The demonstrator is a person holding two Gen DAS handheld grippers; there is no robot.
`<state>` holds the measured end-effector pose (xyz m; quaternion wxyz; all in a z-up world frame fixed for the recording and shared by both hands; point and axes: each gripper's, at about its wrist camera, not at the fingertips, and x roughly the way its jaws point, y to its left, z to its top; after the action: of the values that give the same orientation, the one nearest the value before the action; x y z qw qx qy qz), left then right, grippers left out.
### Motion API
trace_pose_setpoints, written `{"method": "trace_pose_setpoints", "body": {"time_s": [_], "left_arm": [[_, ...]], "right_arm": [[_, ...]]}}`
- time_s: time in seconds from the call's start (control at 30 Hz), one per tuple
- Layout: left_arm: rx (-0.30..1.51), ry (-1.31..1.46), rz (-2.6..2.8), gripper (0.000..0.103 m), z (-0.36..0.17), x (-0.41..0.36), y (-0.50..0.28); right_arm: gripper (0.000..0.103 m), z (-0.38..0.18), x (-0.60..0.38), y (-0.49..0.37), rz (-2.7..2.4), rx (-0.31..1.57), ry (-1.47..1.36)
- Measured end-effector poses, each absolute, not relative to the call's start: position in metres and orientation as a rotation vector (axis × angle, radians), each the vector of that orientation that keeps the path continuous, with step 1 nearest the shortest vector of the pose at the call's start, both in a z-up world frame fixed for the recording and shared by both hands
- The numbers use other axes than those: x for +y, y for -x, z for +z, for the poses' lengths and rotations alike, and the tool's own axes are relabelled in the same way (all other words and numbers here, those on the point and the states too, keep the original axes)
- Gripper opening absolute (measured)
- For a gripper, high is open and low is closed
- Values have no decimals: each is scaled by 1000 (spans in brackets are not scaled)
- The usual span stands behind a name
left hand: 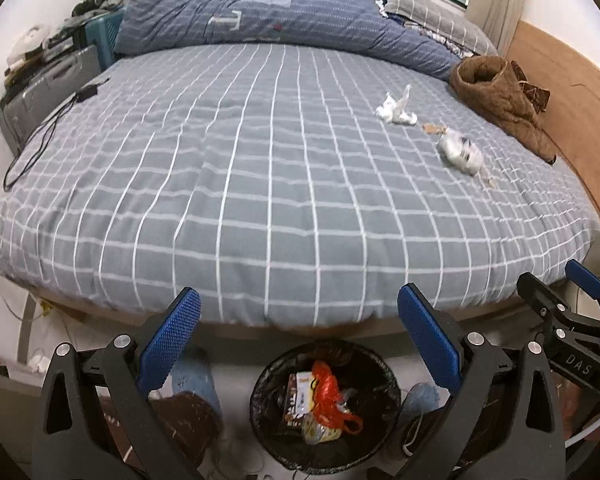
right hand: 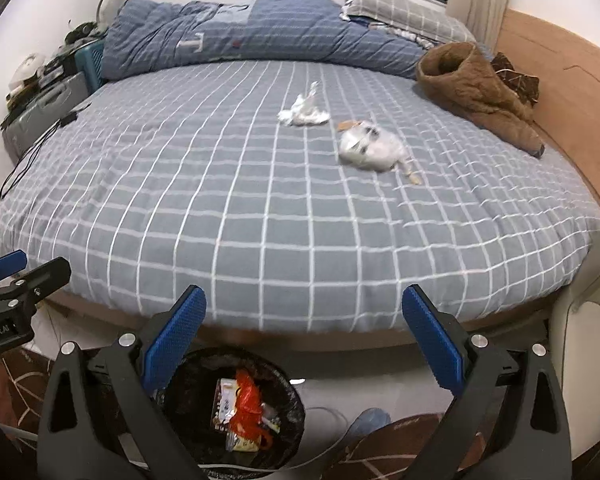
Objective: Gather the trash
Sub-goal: 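Raise both tools from the bin back toward the bed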
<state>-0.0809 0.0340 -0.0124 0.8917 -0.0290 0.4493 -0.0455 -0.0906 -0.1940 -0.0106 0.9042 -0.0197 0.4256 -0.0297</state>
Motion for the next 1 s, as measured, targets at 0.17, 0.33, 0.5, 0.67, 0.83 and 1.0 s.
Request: {"method": "trace_pose_setpoints", "body": {"time_s": [0.17, 0.33, 0.5, 0.67, 0.83, 1.0], "left_arm": [[915, 50, -103, 97, -2, 22, 62], [904, 46, -116, 97, 6, 9, 39], [895, 38, -129, 97, 13, -7, 16], [893, 27, -144, 97, 14, -24, -5], [902, 16, -163, 97, 8, -45, -31], [910, -2, -181, 97, 0, -68, -62]], "right_arm": [[95, 2, -211, 73, -90, 858, 41], [95, 13, -226, 56, -105, 835, 32], [95, 23, -239, 39, -122, 809, 27], [95, 30, -259, 21, -156, 776, 4], [95, 26, -284, 5, -177, 776, -26], [95, 18, -306, -15, -184, 784, -38]]}}
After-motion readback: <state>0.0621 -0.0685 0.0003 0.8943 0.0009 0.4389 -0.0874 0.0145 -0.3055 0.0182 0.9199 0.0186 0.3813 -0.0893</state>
